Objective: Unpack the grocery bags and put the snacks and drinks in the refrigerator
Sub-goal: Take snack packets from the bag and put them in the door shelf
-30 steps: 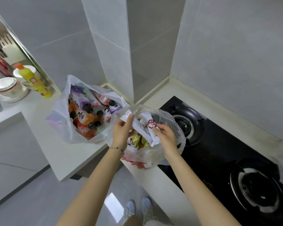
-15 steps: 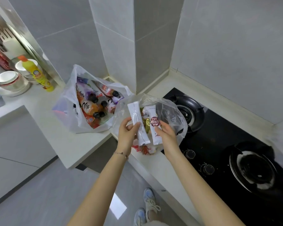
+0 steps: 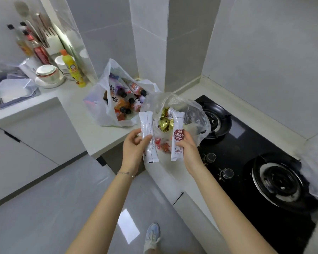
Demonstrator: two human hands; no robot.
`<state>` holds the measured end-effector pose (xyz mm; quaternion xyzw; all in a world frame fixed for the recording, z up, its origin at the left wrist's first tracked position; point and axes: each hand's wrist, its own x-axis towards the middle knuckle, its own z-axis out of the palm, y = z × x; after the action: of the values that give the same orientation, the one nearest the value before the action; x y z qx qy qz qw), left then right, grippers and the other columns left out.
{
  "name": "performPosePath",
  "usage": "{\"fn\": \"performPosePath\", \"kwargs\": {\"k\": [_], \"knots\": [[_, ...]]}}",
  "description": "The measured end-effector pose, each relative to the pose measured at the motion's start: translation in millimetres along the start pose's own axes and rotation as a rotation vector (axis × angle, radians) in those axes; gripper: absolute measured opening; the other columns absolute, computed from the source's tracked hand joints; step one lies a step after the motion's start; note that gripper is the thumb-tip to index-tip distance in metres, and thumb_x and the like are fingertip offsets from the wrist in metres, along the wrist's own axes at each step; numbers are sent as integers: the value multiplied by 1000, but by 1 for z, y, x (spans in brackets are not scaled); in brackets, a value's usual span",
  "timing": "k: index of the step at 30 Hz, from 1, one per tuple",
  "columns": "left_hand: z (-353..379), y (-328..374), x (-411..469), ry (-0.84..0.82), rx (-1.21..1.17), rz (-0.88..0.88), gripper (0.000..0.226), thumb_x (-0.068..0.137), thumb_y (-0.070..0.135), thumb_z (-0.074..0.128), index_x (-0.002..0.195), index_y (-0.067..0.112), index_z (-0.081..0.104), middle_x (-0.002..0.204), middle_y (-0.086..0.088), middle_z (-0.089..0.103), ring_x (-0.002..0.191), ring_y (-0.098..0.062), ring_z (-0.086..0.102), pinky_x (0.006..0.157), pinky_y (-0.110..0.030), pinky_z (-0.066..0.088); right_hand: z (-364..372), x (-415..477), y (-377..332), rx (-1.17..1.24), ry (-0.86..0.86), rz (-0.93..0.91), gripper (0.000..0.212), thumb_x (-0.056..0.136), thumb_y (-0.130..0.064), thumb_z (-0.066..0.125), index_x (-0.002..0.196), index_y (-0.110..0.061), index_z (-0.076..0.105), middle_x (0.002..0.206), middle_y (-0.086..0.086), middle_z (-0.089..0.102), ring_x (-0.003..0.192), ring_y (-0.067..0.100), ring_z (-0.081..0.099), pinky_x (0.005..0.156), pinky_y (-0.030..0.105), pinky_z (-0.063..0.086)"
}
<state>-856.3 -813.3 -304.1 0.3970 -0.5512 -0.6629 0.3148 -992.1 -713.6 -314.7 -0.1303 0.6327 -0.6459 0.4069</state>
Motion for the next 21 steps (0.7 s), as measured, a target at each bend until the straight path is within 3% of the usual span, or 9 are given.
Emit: {"fn": "performPosePath", "kwargs": {"k": [2,5,7,9,11,13,17,21], "knots": [[-1,-6,-34,53,0,25,24,89,14,68,112,18,62,87,-7,75,77,-16,72,64,-22,55,-2,-18,6,-1,-35,22,24,97,-16,50,119,-19,61,105,3,66,90,15,63,82,31,49],[-1,-23,-87,177,-13,28,23,89,15,69,111,18,63,87,-11,74,75,-20,68,61,-22,53,-11,-47,20,-46,-102,46,19,98,-29,53,106,-16,66,97,6,67,74,15,62,70,28,52],[-1,-33,-120,275,-48,14,21,89,17,69,108,20,62,88,-16,72,73,-24,61,55,-25,47,-18,-67,26,-43,-177,58,19,95,-24,58,109,-14,66,102,10,69,80,18,63,73,30,53],[0,-40,-158,360,-85,-6,20,89,16,68,106,22,61,84,-8,74,72,-20,62,58,-28,46,-23,-90,29,-53,-266,57,22,92,-17,63,113,-12,65,100,9,71,83,18,66,76,30,54],[0,-41,-197,427,-128,1,22,89,13,68,107,23,59,83,2,75,72,-12,68,59,-24,51,-22,-119,28,-90,-360,46,21,91,-12,64,111,-11,63,94,5,72,77,13,69,69,25,55],[-5,-38,-235,504,-161,25,26,88,12,68,111,20,58,86,1,76,74,-11,71,59,-21,53,-17,-148,29,-122,-444,47,19,91,-12,64,109,-9,62,93,6,73,76,15,70,62,22,55],[-23,-27,-297,694,-192,102,25,87,12,69,110,18,59,85,3,76,76,-11,72,61,-21,53,4,-197,33,-194,-578,34,17,89,-15,67,103,-5,62,98,16,72,89,32,69,77,38,55],[-43,-16,-353,836,-205,174,23,87,12,69,107,15,58,82,5,76,74,-10,71,62,-22,53,30,-250,33,-229,-714,-16,18,88,-13,67,99,-1,60,83,13,69,77,27,67,72,38,55]]}}
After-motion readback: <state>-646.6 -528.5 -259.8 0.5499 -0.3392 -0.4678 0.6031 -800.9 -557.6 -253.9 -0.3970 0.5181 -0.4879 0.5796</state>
